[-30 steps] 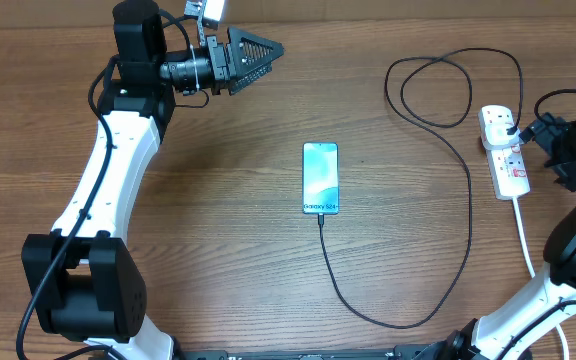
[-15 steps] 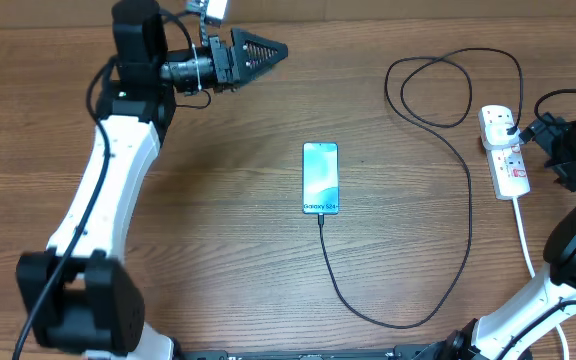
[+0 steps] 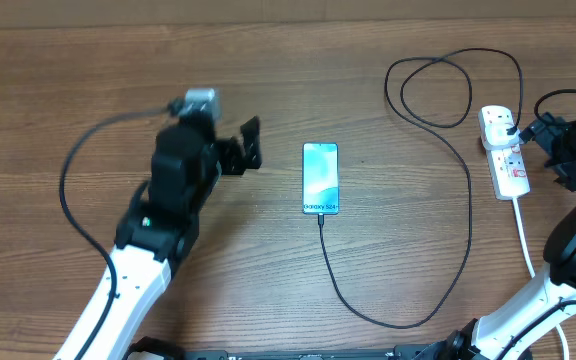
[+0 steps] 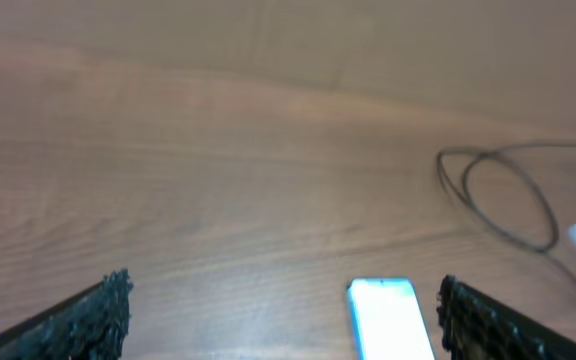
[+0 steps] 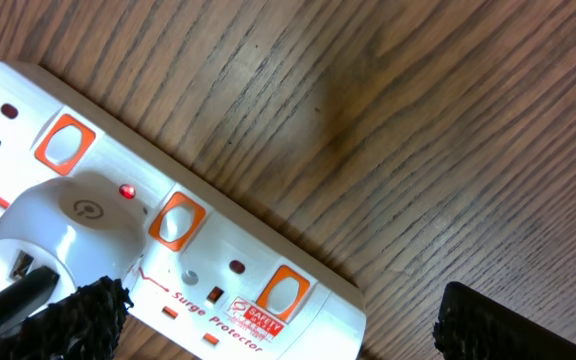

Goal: Plug charger to phone and switch on socket

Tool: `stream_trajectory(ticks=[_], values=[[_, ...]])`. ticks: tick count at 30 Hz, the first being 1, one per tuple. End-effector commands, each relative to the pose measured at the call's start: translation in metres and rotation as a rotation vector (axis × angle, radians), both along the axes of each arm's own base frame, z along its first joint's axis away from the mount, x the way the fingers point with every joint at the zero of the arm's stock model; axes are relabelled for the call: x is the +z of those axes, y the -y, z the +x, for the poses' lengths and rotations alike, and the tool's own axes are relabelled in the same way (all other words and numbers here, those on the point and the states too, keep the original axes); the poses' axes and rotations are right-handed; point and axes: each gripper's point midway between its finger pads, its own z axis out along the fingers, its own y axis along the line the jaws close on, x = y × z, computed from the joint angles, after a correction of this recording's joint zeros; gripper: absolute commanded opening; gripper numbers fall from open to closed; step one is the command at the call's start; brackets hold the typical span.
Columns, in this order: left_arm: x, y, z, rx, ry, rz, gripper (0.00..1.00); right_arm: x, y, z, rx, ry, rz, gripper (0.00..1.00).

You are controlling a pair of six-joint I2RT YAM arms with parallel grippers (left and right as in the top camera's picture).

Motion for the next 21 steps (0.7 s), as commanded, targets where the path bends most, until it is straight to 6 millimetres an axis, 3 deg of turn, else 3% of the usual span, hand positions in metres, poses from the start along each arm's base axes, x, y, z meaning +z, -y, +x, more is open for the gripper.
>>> stream_trajectory(ticks=[1,5,7,14,21], values=[[-0.05,-0.019,-0.024,0.058,-0.038,-0.156,1.0,0.018,0.002,0.007,0.01,0.043,-0.025,1.0],[-0.105,-0.042,-0.061,0.15,-0.083,-0.242,1.0,0.018,0.002,0.007,0.011,0.043,-0.025,1.0],[-0.117,-0.054,-0.075,0.194,-0.06,-0.292,1.0,0.018,0.002,0.007,0.01,0.043,-0.025,1.0],[-0.112,-0.06,-0.094,0.192,0.057,-0.324,1.0,0.018,0.002,0.007,0.011,0.043,-0.025,1.0],[-0.107,-0.062,-0.101,0.198,0.068,-0.322,1.0,0.018,0.002,0.007,0.011,0.043,-0.025,1.0]])
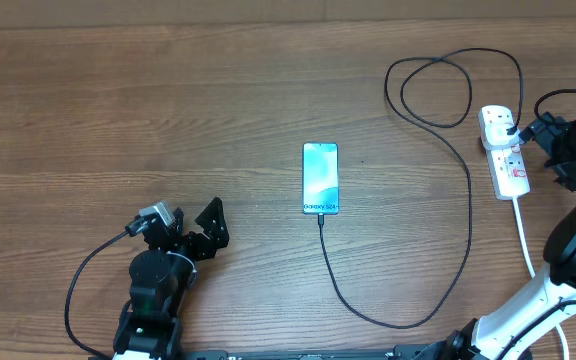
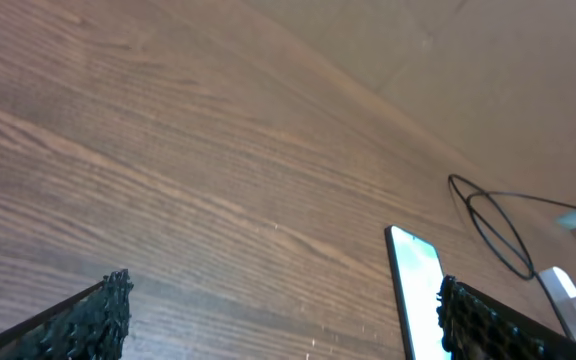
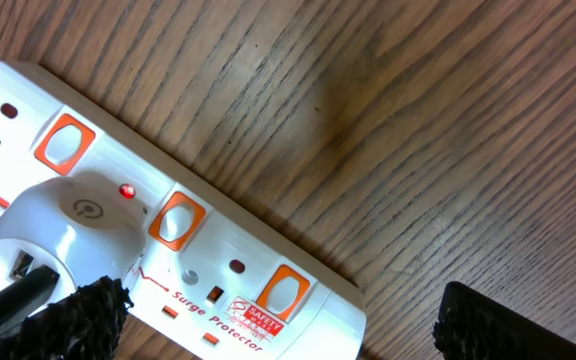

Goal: Plug charger to phone and switch on socket

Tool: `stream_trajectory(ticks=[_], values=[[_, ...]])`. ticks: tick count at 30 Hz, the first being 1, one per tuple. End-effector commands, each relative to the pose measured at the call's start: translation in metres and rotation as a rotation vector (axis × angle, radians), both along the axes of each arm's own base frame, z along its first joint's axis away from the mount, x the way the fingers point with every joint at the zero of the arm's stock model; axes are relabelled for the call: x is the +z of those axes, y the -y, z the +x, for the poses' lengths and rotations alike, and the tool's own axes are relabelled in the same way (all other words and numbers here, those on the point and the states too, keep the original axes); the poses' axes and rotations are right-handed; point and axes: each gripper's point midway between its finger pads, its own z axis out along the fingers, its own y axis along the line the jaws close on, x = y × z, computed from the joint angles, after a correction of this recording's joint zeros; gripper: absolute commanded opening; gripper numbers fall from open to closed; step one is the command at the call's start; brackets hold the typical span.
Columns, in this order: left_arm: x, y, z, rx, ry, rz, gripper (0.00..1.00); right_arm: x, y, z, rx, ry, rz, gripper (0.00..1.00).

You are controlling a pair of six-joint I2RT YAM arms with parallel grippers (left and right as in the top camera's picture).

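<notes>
The phone [image 1: 320, 178] lies face up mid-table with its screen lit, and the black charger cable [image 1: 468, 200] runs from its near end round to the white charger plug [image 3: 48, 240] in the socket strip [image 1: 505, 150] at the right. A red light [image 3: 126, 190] glows beside the plug. My right gripper [image 1: 565, 152] hovers open over the strip, its fingers [image 3: 93, 315] astride the strip's near end. My left gripper [image 1: 206, 228] is open near the front left, empty, the phone [image 2: 418, 290] ahead to its right.
The cable makes a loop [image 1: 438, 90] at the back right. The strip's own white lead [image 1: 523, 235] runs toward the front edge. Orange rocker switches [image 3: 283, 290] line the strip. A beige wall [image 2: 488, 70] rises behind the table.
My left arm has drawn back from beside the phone to the front left of the table, gripper still open. The right gripper, phone, cable and strip are unchanged.
</notes>
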Motion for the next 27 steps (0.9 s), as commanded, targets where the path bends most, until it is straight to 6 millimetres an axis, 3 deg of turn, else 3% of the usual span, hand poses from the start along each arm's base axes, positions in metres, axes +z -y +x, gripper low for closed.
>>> stream_trajectory(ticks=[1,10,13,18,22,27], values=[[0.003,-0.003,-0.004,0.015,0.012,-0.011,0.99,0.018,0.002,0.007,0.01,0.043,-0.025,1.0],[0.01,-0.013,-0.014,0.052,0.039,0.039,1.0,0.018,0.002,0.007,0.01,0.043,-0.025,1.0],[0.012,-0.026,-0.025,0.102,0.05,0.06,1.0,0.018,0.002,0.007,0.011,0.043,-0.025,1.0],[0.057,-0.04,-0.029,0.088,0.28,0.359,1.0,0.018,0.002,0.007,0.01,0.043,-0.025,1.0],[0.055,-0.053,-0.028,0.089,0.281,0.612,1.0,0.018,0.002,0.007,0.011,0.043,-0.025,1.0],[0.056,-0.064,-0.029,0.123,0.271,0.657,1.0,0.018,0.002,0.007,0.01,0.043,-0.025,1.0]])
